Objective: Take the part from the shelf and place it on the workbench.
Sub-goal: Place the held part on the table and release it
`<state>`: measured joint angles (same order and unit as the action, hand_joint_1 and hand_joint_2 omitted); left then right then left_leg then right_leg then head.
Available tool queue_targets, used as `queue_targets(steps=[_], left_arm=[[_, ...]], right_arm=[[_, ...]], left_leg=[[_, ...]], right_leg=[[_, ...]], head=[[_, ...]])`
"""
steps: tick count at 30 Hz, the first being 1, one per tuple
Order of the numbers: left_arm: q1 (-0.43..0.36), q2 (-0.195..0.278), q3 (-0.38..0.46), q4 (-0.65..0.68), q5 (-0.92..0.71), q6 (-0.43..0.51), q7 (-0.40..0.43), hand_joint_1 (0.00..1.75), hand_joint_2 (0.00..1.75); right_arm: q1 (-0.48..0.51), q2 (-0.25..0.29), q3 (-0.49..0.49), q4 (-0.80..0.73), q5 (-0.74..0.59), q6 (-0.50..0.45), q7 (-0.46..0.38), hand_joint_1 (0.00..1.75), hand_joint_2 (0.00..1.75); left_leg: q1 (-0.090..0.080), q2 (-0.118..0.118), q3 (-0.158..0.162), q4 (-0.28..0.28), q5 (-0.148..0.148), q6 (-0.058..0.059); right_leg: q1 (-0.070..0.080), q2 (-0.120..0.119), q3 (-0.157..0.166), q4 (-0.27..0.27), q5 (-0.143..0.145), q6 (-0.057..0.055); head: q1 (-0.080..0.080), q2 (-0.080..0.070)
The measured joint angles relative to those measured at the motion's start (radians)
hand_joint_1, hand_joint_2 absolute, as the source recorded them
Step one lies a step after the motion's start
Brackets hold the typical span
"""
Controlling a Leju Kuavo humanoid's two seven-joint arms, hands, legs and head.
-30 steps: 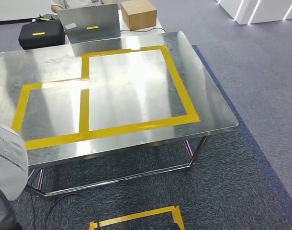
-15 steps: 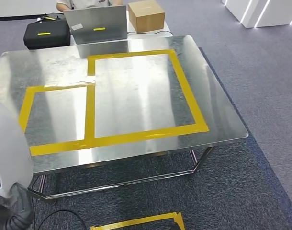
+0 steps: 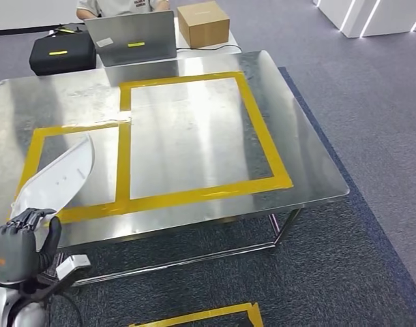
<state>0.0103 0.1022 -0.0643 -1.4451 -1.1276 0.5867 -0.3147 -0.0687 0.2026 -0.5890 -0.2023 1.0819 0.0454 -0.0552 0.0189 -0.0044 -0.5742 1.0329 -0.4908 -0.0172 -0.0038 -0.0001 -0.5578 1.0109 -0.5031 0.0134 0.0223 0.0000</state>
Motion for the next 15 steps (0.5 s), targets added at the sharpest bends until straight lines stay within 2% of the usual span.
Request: queue_targets(steps=[2, 4, 5, 7, 8, 9, 10, 11, 13, 14, 15], left_arm=[[-0.042, 0.017, 0.000, 0.055, -0.006, -0.004, 0.008, 1.75, 1.75], [-0.084, 0.029, -0.001, 0.107, -0.020, -0.017, 0.024, 1.75, 1.75], [-0.114, 0.034, -0.003, 0.142, -0.031, -0.027, 0.035, 1.75, 1.75], [-0.203, 0.044, -0.013, 0.255, -0.062, -0.045, 0.056, 1.75, 1.75], [-0.255, 0.047, -0.021, 0.325, -0.081, -0.051, 0.066, 1.75, 1.75], [-0.308, 0.049, -0.031, 0.398, -0.102, -0.056, 0.076, 1.75, 1.75], [-0.360, 0.048, -0.043, 0.468, -0.125, -0.060, 0.086, 1.75, 1.75], [-0.411, 0.045, -0.056, 0.536, -0.150, -0.066, 0.098, 1.75, 1.75], [-0.506, 0.031, -0.089, 0.658, -0.197, -0.076, 0.124, 1.75, 1.75], [-0.547, 0.021, -0.107, 0.709, -0.218, -0.083, 0.137, 1.75, 1.75], [-0.582, 0.011, -0.124, 0.752, -0.237, -0.090, 0.149, 1.75, 1.75]], right_arm=[[0.000, 0.000, 0.000, 0.000, 0.004, 0.001, 0.000, 0.00, 0.00], [0.000, 0.000, 0.000, -0.001, 0.011, 0.003, 0.000, 0.00, 0.00], [-0.001, 0.000, 0.001, -0.002, 0.016, 0.005, 0.000, 0.00, 0.00], [-0.006, -0.001, 0.002, -0.002, 0.027, 0.007, -0.001, 0.00, 0.00], [-0.009, -0.001, 0.002, -0.003, 0.032, 0.008, 0.000, 0.00, 0.00], [-0.011, -0.002, 0.002, -0.003, 0.037, 0.009, 0.000, 0.00, 0.00], [-0.013, -0.002, 0.003, -0.004, 0.041, 0.011, 0.001, 0.00, 0.00], [-0.013, -0.002, 0.003, -0.005, 0.046, 0.013, 0.002, 0.00, 0.00], [-0.013, -0.002, 0.003, -0.006, 0.054, 0.018, 0.005, 0.00, 0.00], [-0.013, -0.002, 0.003, -0.006, 0.057, 0.020, 0.006, 0.00, 0.00], [-0.012, -0.002, 0.004, -0.006, 0.060, 0.021, 0.007, 0.00, 0.00]], left_leg=[[-0.002, 0.001, -0.002, -0.004, 0.001, 0.013], [0.001, 0.002, -0.001, -0.009, 0.005, 0.027], [0.003, 0.002, -0.001, -0.012, 0.008, 0.034], [0.001, 0.002, -0.003, -0.012, 0.009, 0.041], [0.000, 0.001, -0.003, -0.012, 0.009, 0.042], [-0.002, 0.001, -0.003, -0.012, 0.009, 0.042], [-0.003, 0.001, -0.003, -0.012, 0.009, 0.042], [-0.003, 0.000, -0.002, -0.012, 0.009, 0.042], [-0.006, 0.000, -0.003, -0.011, 0.007, 0.039], [-0.008, 0.000, -0.006, -0.009, 0.007, 0.036], [-0.009, 0.000, -0.010, -0.008, 0.007, 0.032]], right_leg=[[0.000, 0.003, -0.003, -0.003, 0.002, 0.012], [0.000, 0.003, -0.016, 0.018, -0.015, 0.022], [0.000, 0.003, -0.036, 0.056, -0.037, 0.025], [0.001, 0.004, -0.103, 0.187, -0.092, 0.028], [0.002, 0.005, -0.135, 0.247, -0.108, 0.028], [0.003, 0.006, -0.157, 0.280, -0.109, 0.027], [0.004, 0.006, -0.160, 0.274, -0.091, 0.026], [0.004, 0.007, -0.143, 0.229, -0.056, 0.022], [0.006, 0.005, -0.086, 0.095, 0.015, 0.013], [0.008, 0.005, -0.063, 0.042, 0.032, 0.008], [0.009, 0.005, -0.051, 0.015, 0.037, 0.004]], head=[[0.001, 0.000], [0.003, 0.000], [0.006, 0.000], [0.011, 0.000], [0.011, 0.000], [0.011, 0.000], [0.011, 0.000], [0.012, 0.000], [0.011, 0.000], [0.011, 0.000], [0.011, 0.000]])
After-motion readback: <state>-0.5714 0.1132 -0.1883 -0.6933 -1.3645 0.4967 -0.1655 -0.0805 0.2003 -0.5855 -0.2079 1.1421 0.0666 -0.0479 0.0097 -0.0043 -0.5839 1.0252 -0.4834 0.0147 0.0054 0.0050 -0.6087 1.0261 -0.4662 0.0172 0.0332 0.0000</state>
